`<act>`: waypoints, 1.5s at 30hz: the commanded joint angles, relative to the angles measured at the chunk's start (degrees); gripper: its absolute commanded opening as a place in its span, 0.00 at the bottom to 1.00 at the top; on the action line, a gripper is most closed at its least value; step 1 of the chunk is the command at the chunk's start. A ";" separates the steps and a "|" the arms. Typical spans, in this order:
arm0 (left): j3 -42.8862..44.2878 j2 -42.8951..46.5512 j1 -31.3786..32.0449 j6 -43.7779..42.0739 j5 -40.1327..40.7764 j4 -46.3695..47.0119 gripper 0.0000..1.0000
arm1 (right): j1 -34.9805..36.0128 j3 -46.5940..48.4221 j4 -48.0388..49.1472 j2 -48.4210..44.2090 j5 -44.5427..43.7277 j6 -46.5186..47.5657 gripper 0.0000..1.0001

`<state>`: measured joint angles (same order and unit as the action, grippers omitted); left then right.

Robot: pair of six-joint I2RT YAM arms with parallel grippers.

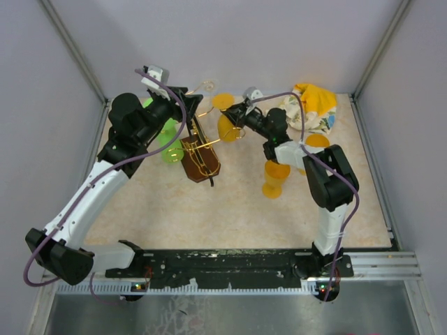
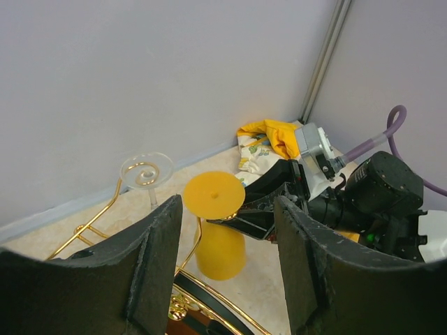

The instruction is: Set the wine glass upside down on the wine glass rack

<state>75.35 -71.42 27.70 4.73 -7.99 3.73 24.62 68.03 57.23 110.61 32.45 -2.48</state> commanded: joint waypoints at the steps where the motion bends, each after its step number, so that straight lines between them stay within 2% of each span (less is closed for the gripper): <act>1: 1.21 -0.20 -0.37 0.61 -0.39 0.05 0.61 | 0.05 -2.03 2.49 -3.87 -5.30 2.04 0.00; 7: 0.91 -0.08 -0.37 0.98 -0.36 0.14 0.61 | -0.53 -6.01 4.35 -6.49 -6.37 2.28 0.00; 14: 0.37 -0.03 -0.41 1.25 -0.33 0.48 0.61 | -0.25 -8.67 7.68 -8.11 -2.23 1.86 0.00; 19: 0.09 0.21 -0.40 1.34 -0.19 0.46 0.61 | 1.30 -8.01 5.25 -8.21 -0.48 3.89 0.00; 23: 0.00 0.43 -0.45 1.35 0.00 0.36 0.61 | 1.49 -7.81 3.71 -8.91 -0.89 3.68 0.13; 25: -0.01 0.44 -0.42 1.39 0.00 0.32 0.61 | 1.49 -8.42 2.53 -10.13 -1.46 4.45 0.25; 27: 0.06 0.42 -0.46 1.61 -0.05 0.35 0.61 | 1.48 -9.15 0.78 -11.51 -2.59 5.99 0.32; 36: 0.28 0.86 -0.45 2.16 -0.49 -0.17 0.61 | 0.44 -12.61 -8.26 -20.01 -7.24 10.27 0.46; 45: 0.06 0.66 -0.45 2.97 -0.84 -0.99 0.62 | -0.62 -15.20 -26.44 -30.72 -21.31 14.28 0.63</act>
<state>75.33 -71.46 27.59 6.70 -8.03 3.29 24.71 52.82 39.57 85.32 20.08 8.73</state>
